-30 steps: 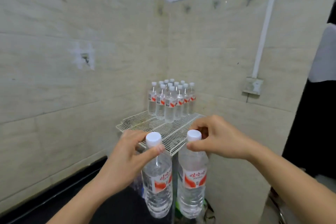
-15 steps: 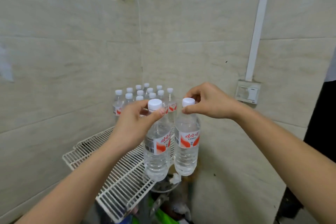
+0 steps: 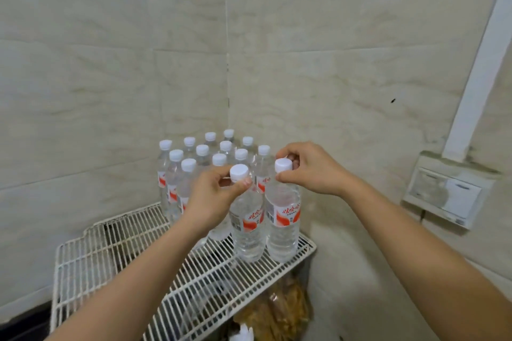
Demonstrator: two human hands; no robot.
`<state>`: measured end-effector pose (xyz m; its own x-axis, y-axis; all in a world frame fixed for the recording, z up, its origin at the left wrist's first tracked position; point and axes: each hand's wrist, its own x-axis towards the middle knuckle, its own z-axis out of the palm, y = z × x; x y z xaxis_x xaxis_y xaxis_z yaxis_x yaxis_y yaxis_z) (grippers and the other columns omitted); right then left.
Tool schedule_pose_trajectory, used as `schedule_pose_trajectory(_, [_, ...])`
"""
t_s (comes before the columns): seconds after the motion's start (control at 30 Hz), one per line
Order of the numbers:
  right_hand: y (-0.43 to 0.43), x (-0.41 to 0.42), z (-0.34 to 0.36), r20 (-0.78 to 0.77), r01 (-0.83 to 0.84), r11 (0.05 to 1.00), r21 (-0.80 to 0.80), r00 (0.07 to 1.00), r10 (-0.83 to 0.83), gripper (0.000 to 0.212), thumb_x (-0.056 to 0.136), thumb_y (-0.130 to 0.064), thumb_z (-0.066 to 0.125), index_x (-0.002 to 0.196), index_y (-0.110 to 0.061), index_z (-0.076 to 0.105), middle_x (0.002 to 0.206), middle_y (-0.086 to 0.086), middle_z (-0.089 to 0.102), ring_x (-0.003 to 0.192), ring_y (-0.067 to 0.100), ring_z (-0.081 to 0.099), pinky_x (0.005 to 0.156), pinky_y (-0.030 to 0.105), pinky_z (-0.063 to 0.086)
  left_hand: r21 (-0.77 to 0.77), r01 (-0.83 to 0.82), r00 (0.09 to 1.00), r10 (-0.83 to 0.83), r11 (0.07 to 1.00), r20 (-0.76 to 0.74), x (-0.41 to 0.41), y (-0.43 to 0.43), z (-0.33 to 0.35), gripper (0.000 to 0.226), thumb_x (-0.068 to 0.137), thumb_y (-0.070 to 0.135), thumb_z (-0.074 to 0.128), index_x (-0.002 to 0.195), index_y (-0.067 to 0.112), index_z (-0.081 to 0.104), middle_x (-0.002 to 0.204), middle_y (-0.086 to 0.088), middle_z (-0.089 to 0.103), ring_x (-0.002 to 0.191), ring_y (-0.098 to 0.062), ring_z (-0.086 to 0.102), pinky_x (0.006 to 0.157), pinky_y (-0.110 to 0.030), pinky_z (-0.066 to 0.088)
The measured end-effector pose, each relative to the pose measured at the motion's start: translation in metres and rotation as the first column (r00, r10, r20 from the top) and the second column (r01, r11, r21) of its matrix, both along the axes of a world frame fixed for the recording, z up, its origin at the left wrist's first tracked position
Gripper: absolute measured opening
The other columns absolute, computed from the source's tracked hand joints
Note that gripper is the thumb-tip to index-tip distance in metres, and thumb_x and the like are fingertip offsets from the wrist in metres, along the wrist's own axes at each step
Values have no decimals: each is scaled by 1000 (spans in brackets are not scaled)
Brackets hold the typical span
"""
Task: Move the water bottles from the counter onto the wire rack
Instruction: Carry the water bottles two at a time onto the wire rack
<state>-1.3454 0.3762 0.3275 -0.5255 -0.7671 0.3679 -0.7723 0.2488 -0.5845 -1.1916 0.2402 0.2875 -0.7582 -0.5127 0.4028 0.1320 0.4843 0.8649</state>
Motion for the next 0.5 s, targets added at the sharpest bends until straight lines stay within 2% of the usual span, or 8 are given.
schedule_pose_trajectory(0.1, [-10,-29,-15,38,-6,1000,-15,999,7,28,73,-12,75,99,-13,66,75,-4,58,63,9,51,63,26,43,27,-55,998,55,998,-14,-23,-3,-9,19,86,23,66,104,22,71,95,10,73,87,-1,67,66,-15,47])
schedule_pose_trajectory(0.23, [-23,-57,-31,88,5,998,-64,996,1,24,72,-10,73,94,-16,66,68,-11,56,58,3,50,59,23,40,29,-94,995,95,995,-25,-47,-6,-15,17,85,19,67,94,34,69,90,16,73,82,5,67,62,-10,47])
schedule_pose_trajectory(0.3, [-30,-69,-37,104,25,996,-85,994,-17,21,70,-14,73,89,-20,66,67,-12,57,59,4,51,61,26,42,19,-102,995,103,995,-5,-57,-6,-17,18,85,19,67,93,36,69,88,19,72,85,5,67,65,-12,49])
schedule_pose_trajectory(0.5, [-46,-84,-47,105,47,996,-71,994,-39,27,58,-34,68,85,-27,64,71,-12,60,66,9,56,68,37,51,33,-84,996,84,996,2,-78,-8,-26,16,86,15,65,100,20,73,90,15,74,84,7,66,67,-8,51])
